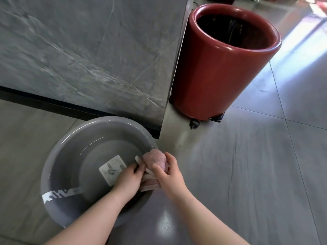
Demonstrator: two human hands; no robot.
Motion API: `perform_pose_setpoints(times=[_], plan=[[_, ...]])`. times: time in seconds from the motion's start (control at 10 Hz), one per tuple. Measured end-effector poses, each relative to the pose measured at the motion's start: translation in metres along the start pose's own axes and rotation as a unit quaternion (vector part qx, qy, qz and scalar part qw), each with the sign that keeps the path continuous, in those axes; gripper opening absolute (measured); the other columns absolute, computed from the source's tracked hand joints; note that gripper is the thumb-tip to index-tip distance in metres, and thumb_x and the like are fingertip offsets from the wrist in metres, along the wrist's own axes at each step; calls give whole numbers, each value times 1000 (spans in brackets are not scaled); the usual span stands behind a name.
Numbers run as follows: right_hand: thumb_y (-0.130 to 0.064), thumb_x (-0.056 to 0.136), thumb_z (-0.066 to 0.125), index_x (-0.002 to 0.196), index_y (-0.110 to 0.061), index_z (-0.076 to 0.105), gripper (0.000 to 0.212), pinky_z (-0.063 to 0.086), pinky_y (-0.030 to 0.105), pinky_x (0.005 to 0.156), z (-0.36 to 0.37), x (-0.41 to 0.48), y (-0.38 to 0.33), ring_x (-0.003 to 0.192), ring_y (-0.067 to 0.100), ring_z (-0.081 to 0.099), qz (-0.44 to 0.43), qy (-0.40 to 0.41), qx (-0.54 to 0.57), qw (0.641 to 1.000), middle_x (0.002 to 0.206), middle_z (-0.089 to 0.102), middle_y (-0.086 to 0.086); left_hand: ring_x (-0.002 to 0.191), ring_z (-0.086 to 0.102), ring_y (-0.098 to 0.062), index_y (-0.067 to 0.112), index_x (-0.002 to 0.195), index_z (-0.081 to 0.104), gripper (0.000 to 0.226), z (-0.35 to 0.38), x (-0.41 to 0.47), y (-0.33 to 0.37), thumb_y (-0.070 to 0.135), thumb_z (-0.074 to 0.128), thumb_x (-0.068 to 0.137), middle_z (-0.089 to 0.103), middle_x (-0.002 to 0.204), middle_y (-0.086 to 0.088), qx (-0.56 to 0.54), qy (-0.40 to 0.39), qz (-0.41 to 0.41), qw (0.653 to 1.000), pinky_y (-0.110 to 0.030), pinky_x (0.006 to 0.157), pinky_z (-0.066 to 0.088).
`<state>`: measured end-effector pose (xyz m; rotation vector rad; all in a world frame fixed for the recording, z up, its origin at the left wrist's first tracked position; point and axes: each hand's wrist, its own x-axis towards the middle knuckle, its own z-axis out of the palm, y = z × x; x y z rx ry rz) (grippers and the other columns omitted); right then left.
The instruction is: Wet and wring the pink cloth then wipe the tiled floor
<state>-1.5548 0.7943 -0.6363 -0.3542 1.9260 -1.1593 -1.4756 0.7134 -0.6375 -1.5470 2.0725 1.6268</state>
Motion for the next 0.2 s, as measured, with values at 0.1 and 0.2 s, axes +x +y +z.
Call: perform_pose_setpoints(times=[0.1,0.2], plan=[[-25,88,59,140,-17,31,60,27,25,111,-5,-5,2,131,8,33,-25,24,25,999,132,37,-8,115,52,-27,13,107,56,32,-6,0,3,34,36,94,60,121,-15,-15,38,25,999,-26,83,35],[-22,89,57,135,-16,39,50,33,26,106,-20,-7,-3,119,8,39,-16,116,22,993,123,38,-9,119,49,-31,10,117,51,28,-21,-8,15,23,43,93,55,127,-19,-44,119,4,992,-32,90,36]])
